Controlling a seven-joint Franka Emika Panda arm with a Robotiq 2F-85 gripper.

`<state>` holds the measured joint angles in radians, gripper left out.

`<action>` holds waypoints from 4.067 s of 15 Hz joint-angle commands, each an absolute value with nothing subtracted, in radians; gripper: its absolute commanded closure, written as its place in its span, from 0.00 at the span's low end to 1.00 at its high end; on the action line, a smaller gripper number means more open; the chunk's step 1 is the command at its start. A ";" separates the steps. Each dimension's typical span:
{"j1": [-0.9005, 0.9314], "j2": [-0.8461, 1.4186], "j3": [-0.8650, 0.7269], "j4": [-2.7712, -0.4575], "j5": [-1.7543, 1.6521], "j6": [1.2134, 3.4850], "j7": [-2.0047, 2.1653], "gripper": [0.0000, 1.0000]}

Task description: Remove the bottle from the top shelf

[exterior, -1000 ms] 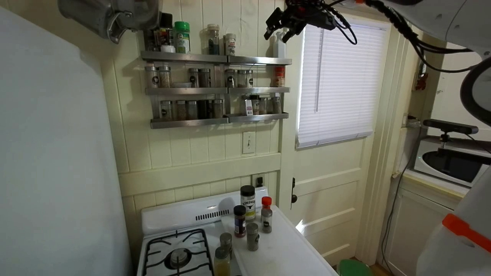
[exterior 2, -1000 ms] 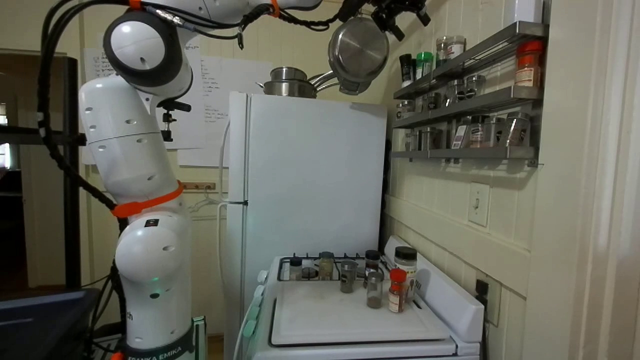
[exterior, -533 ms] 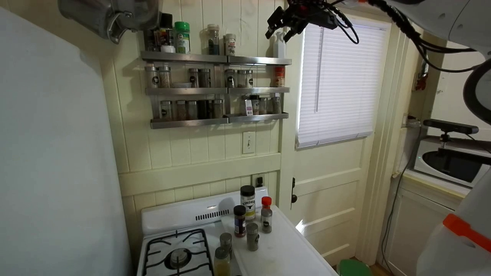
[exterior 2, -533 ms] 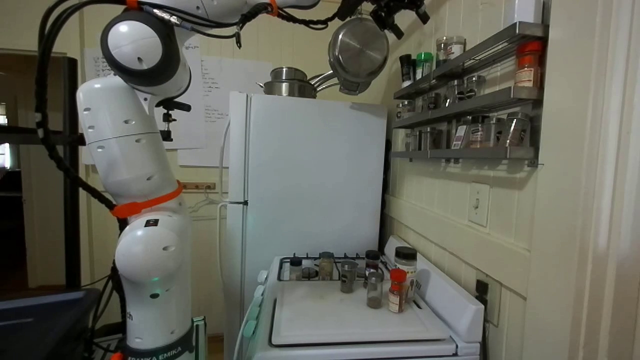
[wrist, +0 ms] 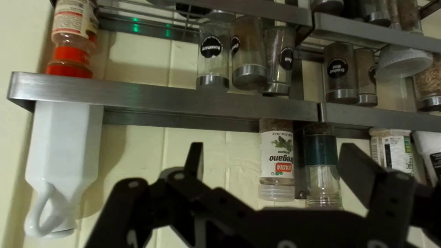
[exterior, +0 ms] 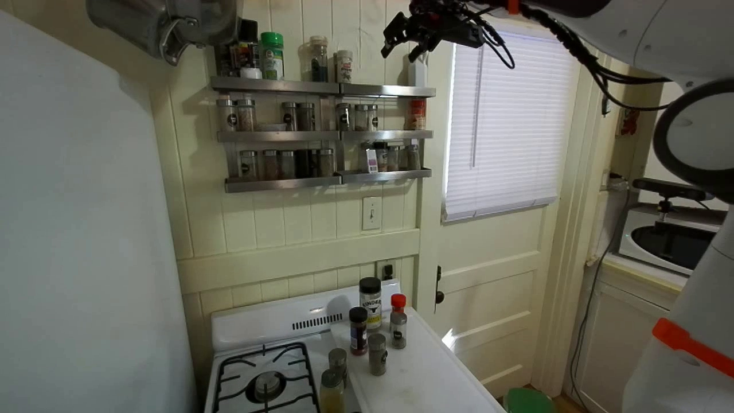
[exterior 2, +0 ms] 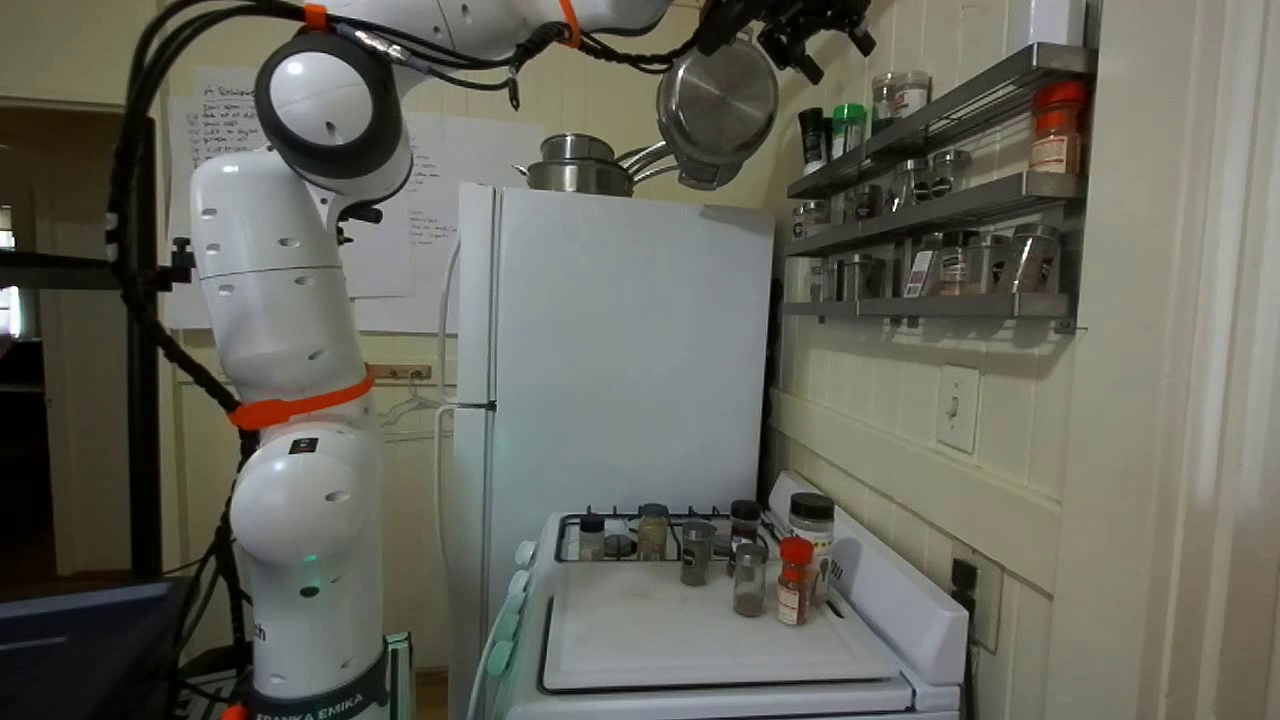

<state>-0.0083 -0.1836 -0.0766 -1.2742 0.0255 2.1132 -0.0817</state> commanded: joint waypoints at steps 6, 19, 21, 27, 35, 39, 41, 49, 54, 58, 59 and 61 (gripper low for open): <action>0.002 0.114 -0.036 -0.986 -0.030 2.256 0.030 0.00; 0.014 0.314 -0.041 -0.780 -0.048 2.355 0.041 0.38; 0.013 0.330 -0.039 -0.769 -0.042 2.374 0.037 0.44; 0.024 0.324 -0.053 -0.761 -0.080 2.367 0.038 0.80; 0.037 0.147 -0.059 -0.829 -0.124 2.251 0.129 0.81; 0.051 0.044 -0.066 -0.922 -0.180 2.232 0.267 0.81; 0.059 -0.023 -0.064 -1.020 -0.269 2.254 0.351 0.81; 0.082 -0.237 0.034 -1.410 -0.556 2.325 0.689 0.81; 0.084 -0.344 0.084 -1.651 -0.583 2.382 0.790 0.81; 0.013 -0.430 0.180 -1.850 -0.576 2.349 0.846 0.81; -0.003 -0.452 0.200 -1.904 -0.584 2.345 0.871 0.81; -0.022 -0.493 0.237 -2.015 -0.579 2.342 0.908 0.81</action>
<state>0.0247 -0.3861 0.1816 -1.8194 -0.5608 2.3414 0.8278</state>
